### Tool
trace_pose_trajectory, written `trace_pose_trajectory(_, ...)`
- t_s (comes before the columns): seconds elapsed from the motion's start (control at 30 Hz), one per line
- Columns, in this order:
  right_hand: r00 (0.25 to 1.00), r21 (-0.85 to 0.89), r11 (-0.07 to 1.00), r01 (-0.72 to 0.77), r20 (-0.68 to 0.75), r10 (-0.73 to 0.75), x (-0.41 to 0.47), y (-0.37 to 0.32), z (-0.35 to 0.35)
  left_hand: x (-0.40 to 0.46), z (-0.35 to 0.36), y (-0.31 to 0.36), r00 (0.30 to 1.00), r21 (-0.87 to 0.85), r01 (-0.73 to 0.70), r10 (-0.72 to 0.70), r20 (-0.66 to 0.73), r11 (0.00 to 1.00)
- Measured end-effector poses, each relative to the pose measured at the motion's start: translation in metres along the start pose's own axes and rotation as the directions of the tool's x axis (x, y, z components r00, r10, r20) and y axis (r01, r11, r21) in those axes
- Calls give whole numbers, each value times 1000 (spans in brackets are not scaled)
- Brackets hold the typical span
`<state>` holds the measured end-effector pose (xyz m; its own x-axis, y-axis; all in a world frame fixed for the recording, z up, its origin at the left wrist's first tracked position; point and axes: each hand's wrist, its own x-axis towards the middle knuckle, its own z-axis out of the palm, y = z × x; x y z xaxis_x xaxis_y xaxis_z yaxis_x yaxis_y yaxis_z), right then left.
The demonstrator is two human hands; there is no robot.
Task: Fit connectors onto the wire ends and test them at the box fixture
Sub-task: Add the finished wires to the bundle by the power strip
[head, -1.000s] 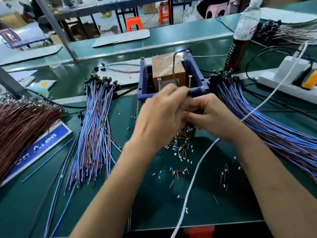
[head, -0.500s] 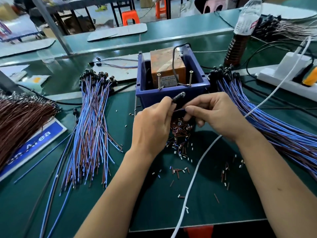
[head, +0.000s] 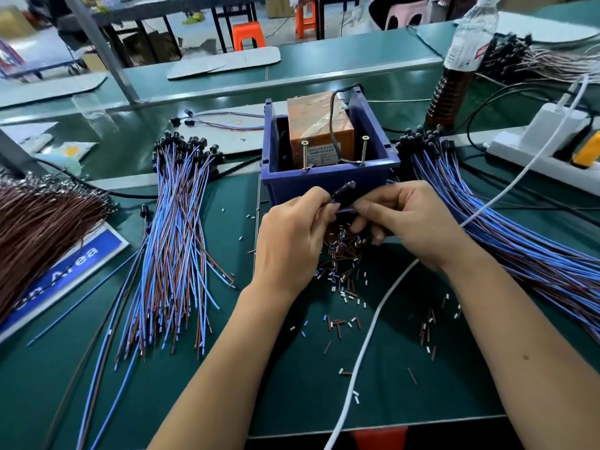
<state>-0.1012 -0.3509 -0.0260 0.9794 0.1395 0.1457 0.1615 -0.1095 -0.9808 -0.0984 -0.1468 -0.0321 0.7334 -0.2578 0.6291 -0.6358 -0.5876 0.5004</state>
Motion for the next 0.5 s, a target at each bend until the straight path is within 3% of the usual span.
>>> trace_pose_trajectory(0.17, 998, -20, 999, 48, 47, -47, -1, 1, 6, 1, 7, -1, 999, -113, -43, 39, -37, 993)
trace_pose_trajectory(0.5, 996, -25, 997, 68, -49, -69, 3, 8, 5, 0, 11, -2, 970, -319, 244, -237, 62, 916)
